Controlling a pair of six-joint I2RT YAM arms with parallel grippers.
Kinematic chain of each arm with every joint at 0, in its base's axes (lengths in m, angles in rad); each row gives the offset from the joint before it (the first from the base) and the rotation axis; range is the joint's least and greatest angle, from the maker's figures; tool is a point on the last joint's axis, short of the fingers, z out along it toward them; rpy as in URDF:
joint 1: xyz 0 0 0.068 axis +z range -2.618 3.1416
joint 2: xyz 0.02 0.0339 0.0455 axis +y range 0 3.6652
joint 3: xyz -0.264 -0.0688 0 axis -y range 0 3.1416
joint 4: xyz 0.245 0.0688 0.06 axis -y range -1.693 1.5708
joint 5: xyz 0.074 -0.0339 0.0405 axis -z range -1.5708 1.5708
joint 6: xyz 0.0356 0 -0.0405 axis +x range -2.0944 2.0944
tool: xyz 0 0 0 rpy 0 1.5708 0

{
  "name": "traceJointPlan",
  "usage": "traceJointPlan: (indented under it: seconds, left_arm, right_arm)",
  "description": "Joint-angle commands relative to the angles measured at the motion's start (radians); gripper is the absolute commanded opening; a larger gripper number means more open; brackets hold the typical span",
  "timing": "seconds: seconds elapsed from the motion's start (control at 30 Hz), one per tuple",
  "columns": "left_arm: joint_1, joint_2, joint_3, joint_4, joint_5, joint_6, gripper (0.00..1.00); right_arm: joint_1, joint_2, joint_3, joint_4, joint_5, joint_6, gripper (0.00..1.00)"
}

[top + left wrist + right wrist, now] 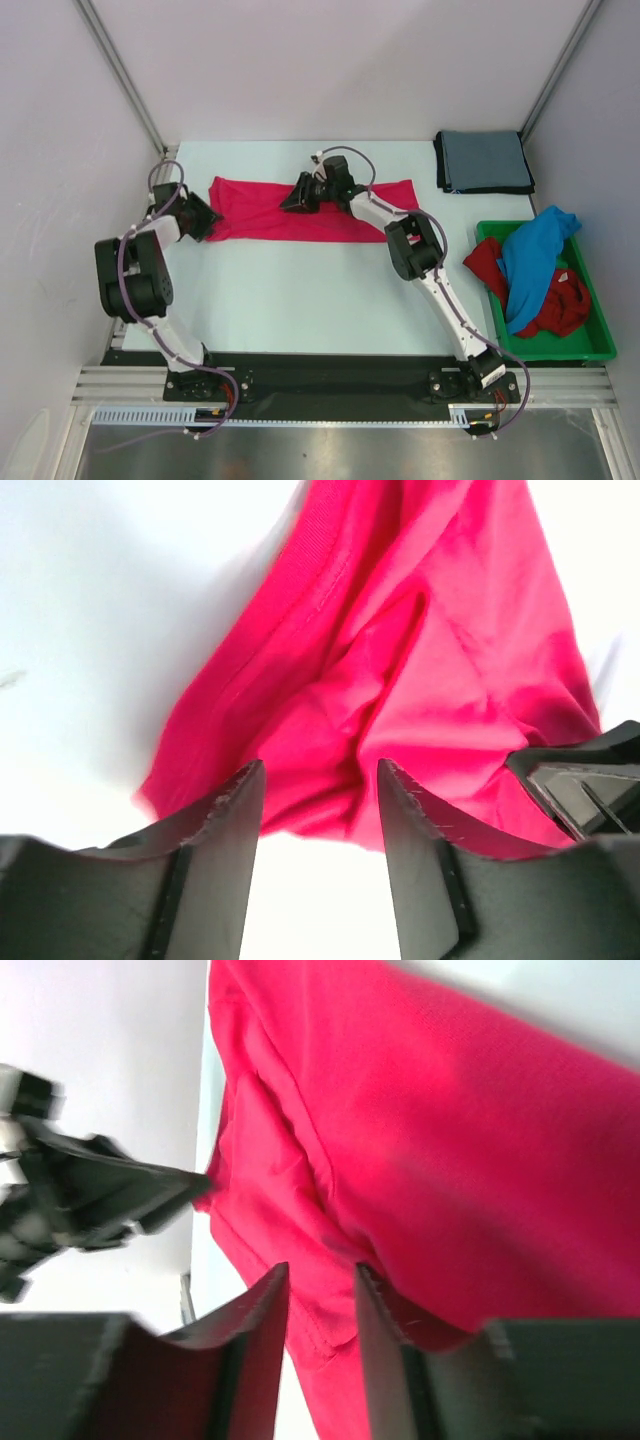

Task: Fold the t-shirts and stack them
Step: Fold the tshirt

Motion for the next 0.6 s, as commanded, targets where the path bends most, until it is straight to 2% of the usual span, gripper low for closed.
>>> traceJointPlan:
  seconds: [0.0, 0.13, 0.3, 0.33, 0.43, 0.47, 0.53, 0.57]
  left_arm:
    - [0.005, -0.194, 0.000, -0.057, -0.064, 0.075, 0.57]
    - [0.005, -0.298, -0.014, -0.151, -0.112, 0.104, 0.60]
    - [0.007, -0.405, -0.228, -0.091, -0.126, -0.048, 0.65]
    - [0.007, -0.426, -0.257, -0.062, -0.129, -0.075, 0.66]
    - [0.008, -0.471, -0.373, 0.077, -0.109, -0.176, 0.73]
    - [0.007, -0.476, -0.409, 0.113, -0.103, -0.225, 0.73]
    - [0.007, -0.474, -0.426, 0.165, -0.104, -0.247, 0.73]
    - [0.005, -0.462, -0.422, 0.171, -0.107, -0.252, 0.73]
  right_arm:
    - [0.012, -0.099, 0.039, -0.139, 0.027, -0.124, 0.40]
    - [0.004, -0.229, 0.010, -0.308, 0.084, -0.237, 0.49]
    - [-0.034, -0.456, -0.157, -0.535, 0.312, -0.360, 0.55]
    - [-0.046, -0.560, -0.290, -0.537, 0.343, -0.354, 0.58]
    - [-0.106, -0.718, -0.528, -0.480, 0.412, -0.299, 0.62]
    - [-0.120, -0.766, -0.679, -0.454, 0.428, -0.256, 0.63]
    - [-0.169, -0.908, -0.842, -0.364, 0.425, -0.221, 0.63]
    - [-0.187, -0.994, -0.980, -0.334, 0.434, -0.184, 0.63]
